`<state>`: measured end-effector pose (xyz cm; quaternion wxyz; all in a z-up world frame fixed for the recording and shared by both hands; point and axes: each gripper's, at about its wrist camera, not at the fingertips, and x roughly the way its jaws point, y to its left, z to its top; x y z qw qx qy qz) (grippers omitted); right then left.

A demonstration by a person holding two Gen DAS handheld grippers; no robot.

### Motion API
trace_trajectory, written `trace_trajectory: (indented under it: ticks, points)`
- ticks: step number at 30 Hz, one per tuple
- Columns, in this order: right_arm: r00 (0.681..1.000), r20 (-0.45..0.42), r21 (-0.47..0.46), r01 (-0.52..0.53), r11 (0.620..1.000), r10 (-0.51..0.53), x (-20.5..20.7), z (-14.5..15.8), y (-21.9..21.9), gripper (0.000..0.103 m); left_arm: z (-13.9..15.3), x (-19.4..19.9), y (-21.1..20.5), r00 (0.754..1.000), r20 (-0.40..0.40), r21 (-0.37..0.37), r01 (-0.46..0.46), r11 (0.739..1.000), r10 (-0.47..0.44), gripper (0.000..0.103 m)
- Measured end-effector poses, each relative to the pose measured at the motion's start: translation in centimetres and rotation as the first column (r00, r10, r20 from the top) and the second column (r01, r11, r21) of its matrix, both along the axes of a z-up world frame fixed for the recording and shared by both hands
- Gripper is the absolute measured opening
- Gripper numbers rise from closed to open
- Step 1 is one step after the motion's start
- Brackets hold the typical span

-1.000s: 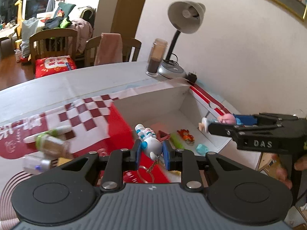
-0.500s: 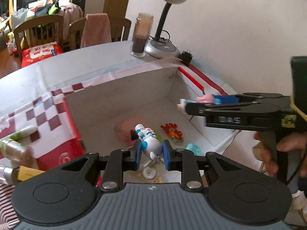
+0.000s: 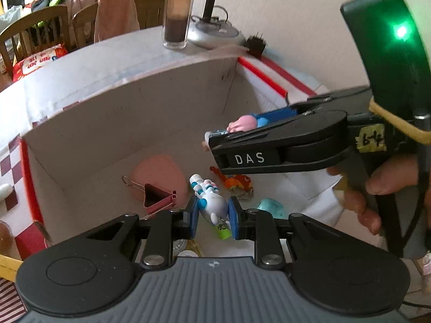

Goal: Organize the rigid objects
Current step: 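Carry the bunny and pig figurines over the box with both grippers, then open the right gripper to drop the pig figurine into the box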

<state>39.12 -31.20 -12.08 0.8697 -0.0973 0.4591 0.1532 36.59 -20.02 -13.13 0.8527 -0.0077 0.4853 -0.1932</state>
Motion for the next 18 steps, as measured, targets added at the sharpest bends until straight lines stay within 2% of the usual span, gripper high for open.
trace_trajectory:
  ticks: [6, 18]
  points:
    - [0.997, -0.034, -0.094, -0.069, 0.993, 0.066, -0.2, -0.5, 1.6, 0.065, -1.5, 1.6, -0.6, 0.998, -0.053, 0.013, -0.016, 1.000, 0.017, 0.023]
    - [0.991, -0.076, -0.121, -0.118, 0.986, 0.109, 0.2, -1.5, 2.3, 0.065, -3.1, 2.3, -0.8, 0.985, -0.167, 0.028, -0.029, 0.999, 0.033, 0.023]
